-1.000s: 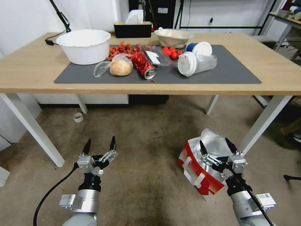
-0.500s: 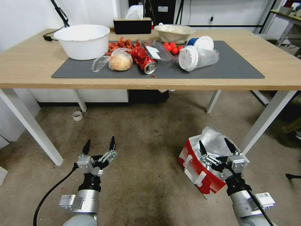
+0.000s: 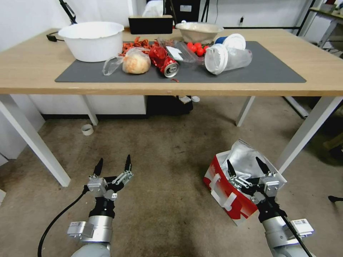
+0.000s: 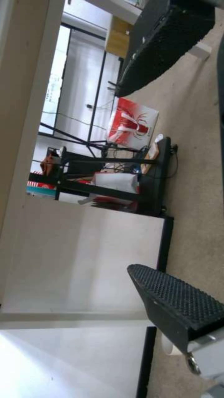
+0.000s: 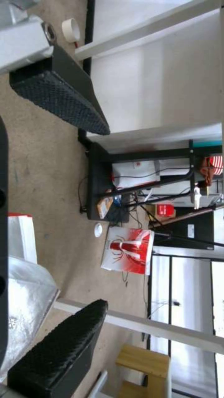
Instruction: Pick up the food delivery bag from the floor and place it on the table.
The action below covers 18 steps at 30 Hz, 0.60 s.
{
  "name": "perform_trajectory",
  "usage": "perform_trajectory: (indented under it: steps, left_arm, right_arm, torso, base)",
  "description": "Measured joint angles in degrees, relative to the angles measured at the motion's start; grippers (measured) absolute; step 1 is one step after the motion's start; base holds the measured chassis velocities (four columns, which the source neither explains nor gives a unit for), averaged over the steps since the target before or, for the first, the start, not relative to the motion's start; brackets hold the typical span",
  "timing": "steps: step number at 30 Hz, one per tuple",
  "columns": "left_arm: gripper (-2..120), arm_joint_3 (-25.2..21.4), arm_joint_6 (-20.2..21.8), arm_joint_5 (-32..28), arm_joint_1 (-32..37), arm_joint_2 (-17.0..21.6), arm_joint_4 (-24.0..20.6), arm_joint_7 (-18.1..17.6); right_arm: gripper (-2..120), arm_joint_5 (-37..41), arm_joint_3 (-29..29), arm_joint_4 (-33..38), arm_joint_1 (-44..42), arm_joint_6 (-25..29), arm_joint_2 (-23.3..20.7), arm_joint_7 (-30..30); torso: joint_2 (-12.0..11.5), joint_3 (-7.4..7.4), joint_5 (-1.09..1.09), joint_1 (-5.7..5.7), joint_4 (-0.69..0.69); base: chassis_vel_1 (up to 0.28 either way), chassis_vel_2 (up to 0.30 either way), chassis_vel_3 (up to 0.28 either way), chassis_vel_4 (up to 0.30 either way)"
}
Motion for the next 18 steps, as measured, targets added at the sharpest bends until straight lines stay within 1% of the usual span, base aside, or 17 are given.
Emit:
perform_trajectory:
  steps: [1, 4, 5, 8, 9, 12, 13, 18]
  left_arm:
    - [100, 0.0, 0.0, 0.0, 0.0, 0.0, 0.0, 0.0]
    - [100, 0.0, 0.0, 0.0, -0.1, 0.0, 0.0, 0.0]
    - [100, 0.0, 0.0, 0.0, -0.1, 0.0, 0.0, 0.0]
    - [100, 0.1, 0.0, 0.0, 0.0, 0.0, 0.0, 0.0]
    - [100, 0.1, 0.0, 0.0, 0.0, 0.0, 0.0, 0.0]
    - [100, 0.1, 0.0, 0.0, 0.0, 0.0, -0.1, 0.0]
    - [100, 0.1, 0.0, 0.0, 0.0, 0.0, -0.1, 0.0]
    - [100, 0.0, -0.1, 0.0, 0.1, 0.0, -0.1, 0.0]
  right_arm:
    - [100, 0.0, 0.0, 0.0, 0.0, 0.0, 0.0, 0.0]
    - [100, 0.0, 0.1, 0.2, -0.1, 0.0, 0.0, 0.0]
    - [100, 0.0, 0.1, 0.2, -0.1, 0.0, 0.0, 0.0]
    - [100, 0.0, 0.1, 0.3, -0.1, 0.0, 0.0, 0.0]
    - [100, 0.0, 0.1, 0.3, -0.1, 0.0, 0.0, 0.0]
    - [100, 0.0, 0.1, 0.3, -0.2, 0.0, -0.1, -0.1]
    - [100, 0.0, 0.1, 0.3, -0.2, 0.0, -0.1, -0.1]
    - [100, 0.0, 0.1, 0.2, -0.1, 0.0, -0.1, -0.1]
  torso:
    - [0.0, 0.0, 0.0, 0.0, 0.0]
    - [-1.1, -0.88, 0.0, -0.18, 0.0]
    - [-1.1, -0.88, 0.0, -0.18, 0.0]
    - [-2.1, -1.65, 0.0, -0.45, 0.0]
    - [-2.1, -1.65, 0.0, -0.45, 0.0]
    - [-3.2, -2.71, 0.0, -0.52, 0.0]
    - [-3.2, -2.71, 0.0, -0.52, 0.0]
    - [-4.4, -3.72, 0.0, -0.69, 0.0]
  base:
    - [0.0, 0.0, 0.0, 0.0]
    - [0.0, 0.0, 0.0, 0.0]
    - [0.0, 0.0, 0.0, 0.0]
    - [0.0, 0.0, 0.0, 0.0]
    - [0.0, 0.0, 0.0, 0.0]
    - [0.0, 0.0, 0.0, 0.0]
    - [0.0, 0.0, 0.0, 0.0]
    - [0.0, 0.0, 0.0, 0.0]
